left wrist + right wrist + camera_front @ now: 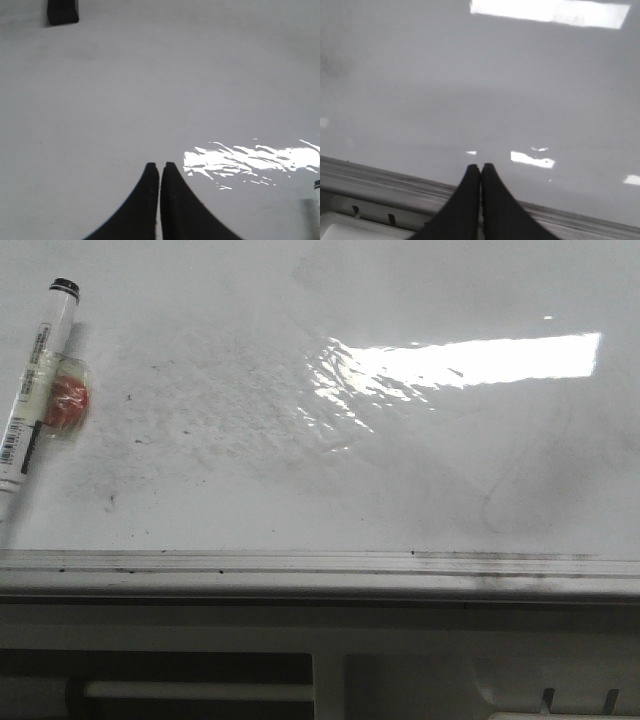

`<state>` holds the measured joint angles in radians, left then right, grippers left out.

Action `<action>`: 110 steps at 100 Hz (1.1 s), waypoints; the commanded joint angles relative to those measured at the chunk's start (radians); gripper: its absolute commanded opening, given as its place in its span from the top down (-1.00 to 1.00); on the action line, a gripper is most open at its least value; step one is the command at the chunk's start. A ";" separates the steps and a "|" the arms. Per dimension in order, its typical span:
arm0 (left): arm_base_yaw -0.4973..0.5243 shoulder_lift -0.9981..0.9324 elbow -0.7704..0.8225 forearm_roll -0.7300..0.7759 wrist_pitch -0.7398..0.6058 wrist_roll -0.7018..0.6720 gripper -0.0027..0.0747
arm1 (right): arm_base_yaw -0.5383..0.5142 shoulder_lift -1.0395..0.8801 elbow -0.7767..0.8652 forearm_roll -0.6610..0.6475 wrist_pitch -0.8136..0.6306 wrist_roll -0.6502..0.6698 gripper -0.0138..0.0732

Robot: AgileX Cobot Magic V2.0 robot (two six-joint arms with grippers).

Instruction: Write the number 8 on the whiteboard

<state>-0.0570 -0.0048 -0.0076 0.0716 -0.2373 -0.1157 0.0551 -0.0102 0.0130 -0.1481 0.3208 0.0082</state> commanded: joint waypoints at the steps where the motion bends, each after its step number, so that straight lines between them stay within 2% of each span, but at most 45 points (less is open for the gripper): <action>1: -0.001 -0.027 0.040 -0.002 -0.078 -0.004 0.98 | -0.009 -0.021 0.010 0.001 -0.022 -0.008 0.78; 74: -0.001 -0.027 0.040 -0.002 -0.078 -0.004 0.98 | -0.009 -0.021 0.010 -0.013 -0.040 -0.008 0.78; 85: -0.001 -0.027 0.040 -0.002 -0.078 -0.004 0.98 | -0.009 -0.021 0.010 -0.013 -0.182 -0.003 0.78; 98: -0.001 -0.027 0.040 -0.002 -0.078 -0.007 0.98 | -0.009 -0.021 0.010 0.177 -0.413 0.009 0.78; 104: -0.001 -0.027 0.040 -0.010 -0.081 -0.017 0.98 | -0.009 -0.021 0.010 0.255 -0.468 0.009 0.78; 110: -0.003 -0.027 0.040 -0.065 -0.080 -0.103 0.98 | -0.009 -0.021 0.010 0.276 -0.478 0.009 0.78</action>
<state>-0.0570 -0.0048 -0.0076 0.0618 -0.2373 -0.1360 0.0551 -0.0102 0.0130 0.0680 -0.0254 0.0142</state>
